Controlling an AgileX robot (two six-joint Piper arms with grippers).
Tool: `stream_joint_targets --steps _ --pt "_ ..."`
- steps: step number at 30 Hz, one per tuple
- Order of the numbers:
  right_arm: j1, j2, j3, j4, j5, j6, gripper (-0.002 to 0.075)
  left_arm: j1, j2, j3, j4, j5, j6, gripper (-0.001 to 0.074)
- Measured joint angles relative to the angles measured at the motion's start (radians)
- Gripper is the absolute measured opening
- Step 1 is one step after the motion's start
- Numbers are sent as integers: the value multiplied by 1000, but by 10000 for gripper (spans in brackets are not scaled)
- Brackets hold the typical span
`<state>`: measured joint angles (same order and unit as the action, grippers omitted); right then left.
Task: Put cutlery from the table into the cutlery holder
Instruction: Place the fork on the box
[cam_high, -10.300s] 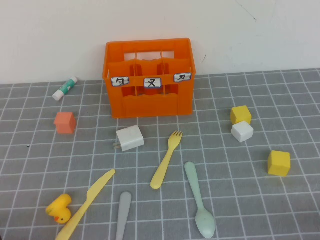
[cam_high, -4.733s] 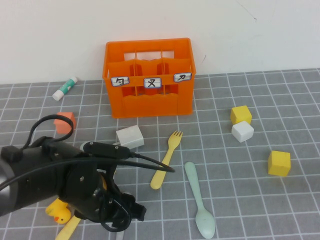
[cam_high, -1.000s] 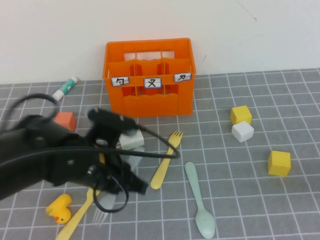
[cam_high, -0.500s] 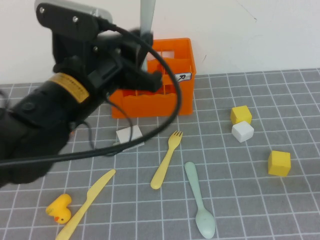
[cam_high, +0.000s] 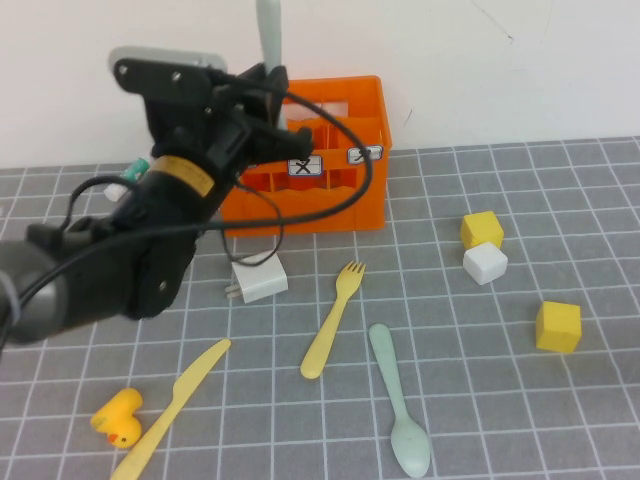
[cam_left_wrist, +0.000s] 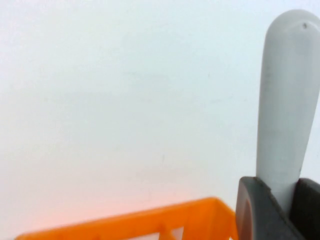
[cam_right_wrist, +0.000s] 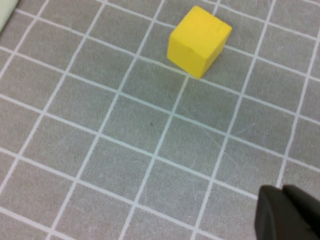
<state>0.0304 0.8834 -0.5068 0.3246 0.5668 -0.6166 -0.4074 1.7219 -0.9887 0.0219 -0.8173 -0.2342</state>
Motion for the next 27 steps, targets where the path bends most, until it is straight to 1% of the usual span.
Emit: stream_joint_targets --steps 5,10,14,19,27 --pt "0 0 6 1 0 -4 -3 0 67 -107 55 11 -9 105" --pt "0 0 8 1 0 -10 -3 0 149 -200 68 47 -10 104" --pt "0 0 8 1 6 -15 -3 2 196 -224 68 55 -2 104" --pt "0 0 8 2 20 -16 -3 5 227 -238 66 48 83 104" --pt "0 0 10 4 22 -19 -3 27 237 -238 60 29 98 105"
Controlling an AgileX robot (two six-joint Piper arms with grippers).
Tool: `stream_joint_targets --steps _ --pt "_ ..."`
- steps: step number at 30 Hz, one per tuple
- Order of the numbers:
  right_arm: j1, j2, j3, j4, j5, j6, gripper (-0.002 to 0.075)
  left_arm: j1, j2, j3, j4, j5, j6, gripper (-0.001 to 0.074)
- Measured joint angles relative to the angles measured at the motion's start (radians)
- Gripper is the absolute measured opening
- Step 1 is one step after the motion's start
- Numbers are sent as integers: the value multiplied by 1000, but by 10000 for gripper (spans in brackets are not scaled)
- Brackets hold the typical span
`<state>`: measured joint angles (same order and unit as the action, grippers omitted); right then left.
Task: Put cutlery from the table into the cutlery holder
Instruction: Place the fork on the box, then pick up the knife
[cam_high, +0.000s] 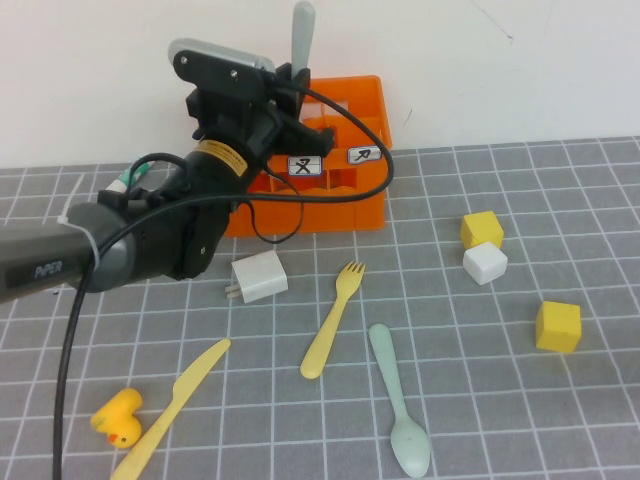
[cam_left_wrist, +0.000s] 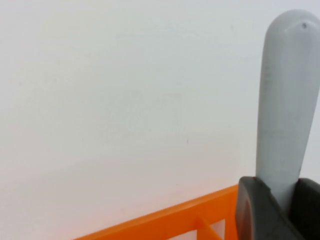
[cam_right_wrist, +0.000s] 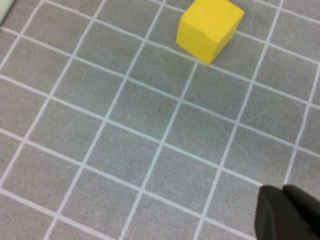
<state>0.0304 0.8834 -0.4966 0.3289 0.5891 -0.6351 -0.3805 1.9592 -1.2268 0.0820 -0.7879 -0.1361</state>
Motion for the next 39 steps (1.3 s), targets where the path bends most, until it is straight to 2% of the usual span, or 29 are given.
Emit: stream_joint_targets --steps 5,10,12,18,20,22,29,34,39 --pt "0 0 5 3 0 0 -3 2 2 0 4 46 -27 130" --pt "0 0 5 5 0 0 -3 2 4 0 6 58 -37 334" --pt "0 0 5 9 0 0 -3 2 4 0 6 58 -59 391" --pt "0 0 5 18 0 -11 -3 2 -12 0 6 68 -77 435" --pt "0 0 5 20 0 -11 -3 2 -40 0 8 89 -75 418" --pt "0 0 5 21 0 -11 -3 2 -98 0 27 138 -54 365" --pt "0 0 5 37 0 -18 -3 2 -379 0 124 529 -22 55" --pt "0 0 5 41 0 -19 -3 2 -544 0 125 918 -66 7" --pt "0 0 5 45 -2 -19 -3 2 -621 0 87 1183 -82 1"
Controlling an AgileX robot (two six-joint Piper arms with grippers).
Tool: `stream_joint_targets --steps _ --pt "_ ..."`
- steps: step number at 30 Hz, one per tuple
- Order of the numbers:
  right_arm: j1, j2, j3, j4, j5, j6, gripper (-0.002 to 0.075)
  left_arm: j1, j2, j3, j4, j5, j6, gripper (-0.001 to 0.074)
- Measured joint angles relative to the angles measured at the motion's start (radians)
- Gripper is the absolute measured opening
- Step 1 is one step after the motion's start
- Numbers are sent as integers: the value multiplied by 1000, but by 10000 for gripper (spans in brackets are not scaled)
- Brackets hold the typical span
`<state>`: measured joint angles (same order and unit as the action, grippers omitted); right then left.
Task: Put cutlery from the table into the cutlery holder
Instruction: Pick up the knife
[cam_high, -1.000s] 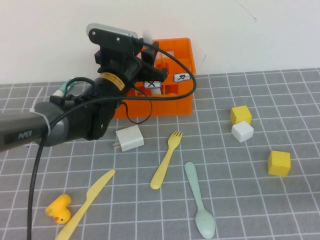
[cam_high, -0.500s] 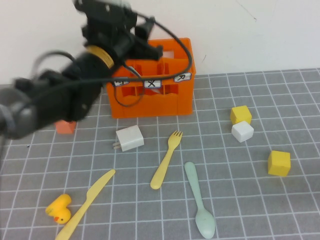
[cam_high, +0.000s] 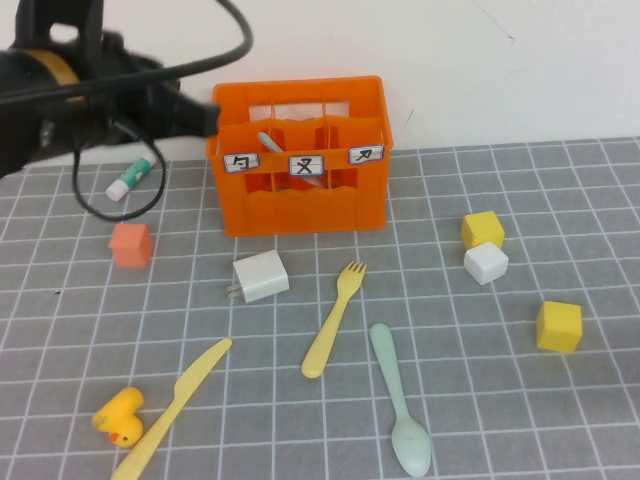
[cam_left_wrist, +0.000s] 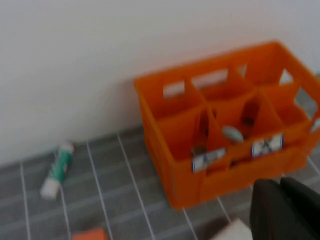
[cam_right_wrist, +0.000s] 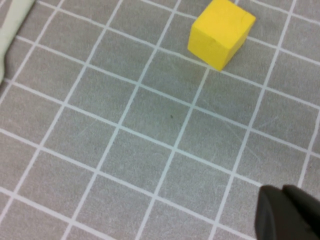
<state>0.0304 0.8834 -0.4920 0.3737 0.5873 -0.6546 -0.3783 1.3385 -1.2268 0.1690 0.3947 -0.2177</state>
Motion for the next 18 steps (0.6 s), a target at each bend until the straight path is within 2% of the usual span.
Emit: stream_joint_targets --steps 3,6,13,18 --pt "0 0 0 2 0 0 -3 0 -20 9 -47 93 2 1" --pt "0 0 0 2 0 -4 -3 0 -47 86 -157 62 28 1" --pt "0 0 0 20 0 -18 -3 -69 -75 333 -499 -23 218 0" --pt "0 0 0 28 0 -19 -3 -85 -75 412 -579 -4 258 0"
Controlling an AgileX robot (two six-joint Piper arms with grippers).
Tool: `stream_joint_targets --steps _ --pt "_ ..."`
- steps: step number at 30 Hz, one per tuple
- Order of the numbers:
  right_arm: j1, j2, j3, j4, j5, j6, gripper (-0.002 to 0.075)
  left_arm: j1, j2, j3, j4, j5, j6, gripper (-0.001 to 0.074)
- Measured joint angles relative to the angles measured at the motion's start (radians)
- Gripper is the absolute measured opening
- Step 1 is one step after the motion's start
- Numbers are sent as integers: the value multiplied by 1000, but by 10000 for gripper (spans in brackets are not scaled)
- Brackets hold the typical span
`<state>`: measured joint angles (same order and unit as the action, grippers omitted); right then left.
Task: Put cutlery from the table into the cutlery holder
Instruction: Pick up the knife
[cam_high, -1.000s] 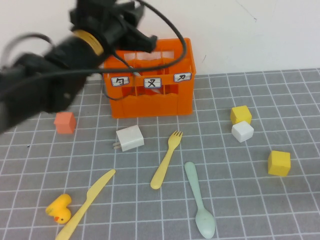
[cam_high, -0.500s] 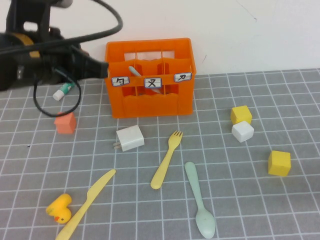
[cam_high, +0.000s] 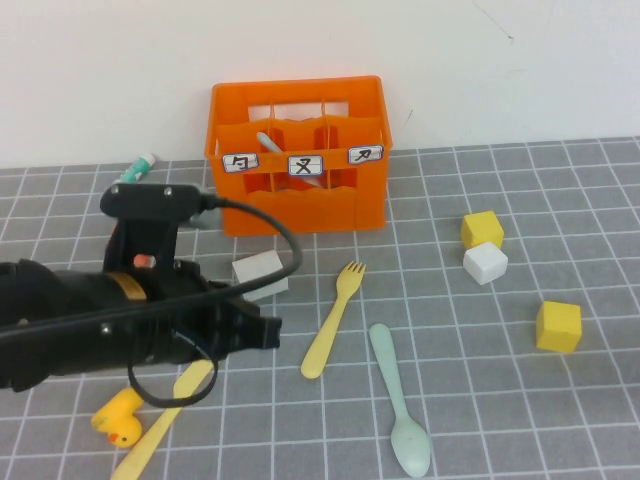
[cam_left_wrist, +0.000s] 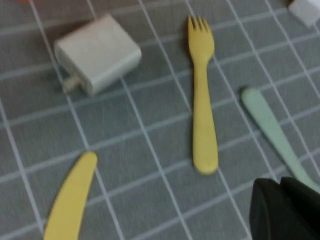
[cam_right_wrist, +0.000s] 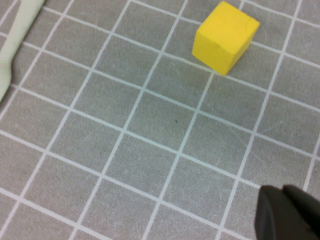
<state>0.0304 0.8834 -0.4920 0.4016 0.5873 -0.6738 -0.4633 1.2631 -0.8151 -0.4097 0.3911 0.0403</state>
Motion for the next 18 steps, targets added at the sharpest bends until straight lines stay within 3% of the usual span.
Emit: stream_joint_targets --steps 12,15,18 --pt "0 0 0 10 0 -2 -3 3 10 7 98 290 -73 4" --pt "0 0 0 17 2 -2 -3 3 25 7 193 329 -111 46" --pt "0 0 0 17 2 -2 -3 3 42 7 313 367 -178 134"
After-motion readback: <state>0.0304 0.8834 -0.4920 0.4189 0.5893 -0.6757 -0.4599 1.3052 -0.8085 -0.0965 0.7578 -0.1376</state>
